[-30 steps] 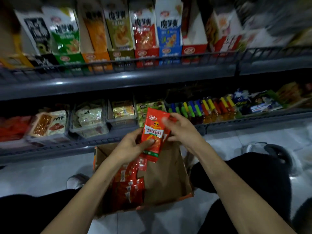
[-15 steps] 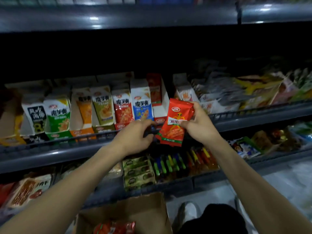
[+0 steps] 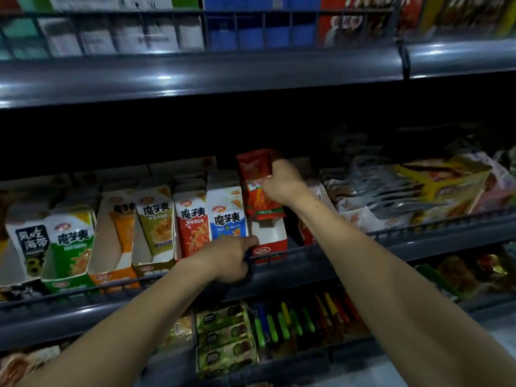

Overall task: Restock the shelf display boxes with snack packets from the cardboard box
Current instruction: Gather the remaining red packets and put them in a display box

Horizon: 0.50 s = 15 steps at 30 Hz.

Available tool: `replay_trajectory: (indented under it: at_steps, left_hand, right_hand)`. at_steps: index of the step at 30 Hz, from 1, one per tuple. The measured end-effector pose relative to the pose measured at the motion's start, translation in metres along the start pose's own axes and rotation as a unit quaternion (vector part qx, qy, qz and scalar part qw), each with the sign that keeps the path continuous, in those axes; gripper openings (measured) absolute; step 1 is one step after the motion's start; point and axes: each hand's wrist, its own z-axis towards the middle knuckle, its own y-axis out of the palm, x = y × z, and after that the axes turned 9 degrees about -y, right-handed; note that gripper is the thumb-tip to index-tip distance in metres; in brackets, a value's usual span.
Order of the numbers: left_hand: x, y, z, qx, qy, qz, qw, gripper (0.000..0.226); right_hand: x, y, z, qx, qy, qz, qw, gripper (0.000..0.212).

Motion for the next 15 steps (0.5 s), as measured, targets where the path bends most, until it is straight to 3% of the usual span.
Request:
replay_trajectory:
  at_steps: [5,9,13,15]
  left_hand:
    - [-0.001,0.007,0.005,0.007,-0.002,0.016,1.0,0.067]
    - [-0.002,0.012,0.005,0.033,0.006,0.034,0.999,0.065]
    - [-0.002,0.012,0.005,0.054,0.015,0.045,0.997,0.062]
    - [-0.002,0.012,0.004,0.055,0.019,0.049,0.997,0.062]
  right_hand:
    - [0.015,0.028,0.017,-0.032,0.084,0.07,0.993,0.013]
    - [0.021,0.028,0.027,-0.067,0.081,0.028,0.994,0.009]
    - [0.017,0.015,0.037,-0.094,-0.016,-0.101,0.99,0.044]
    - [0.015,0.015,0.04,-0.154,-0.053,-0.211,0.964,0.053]
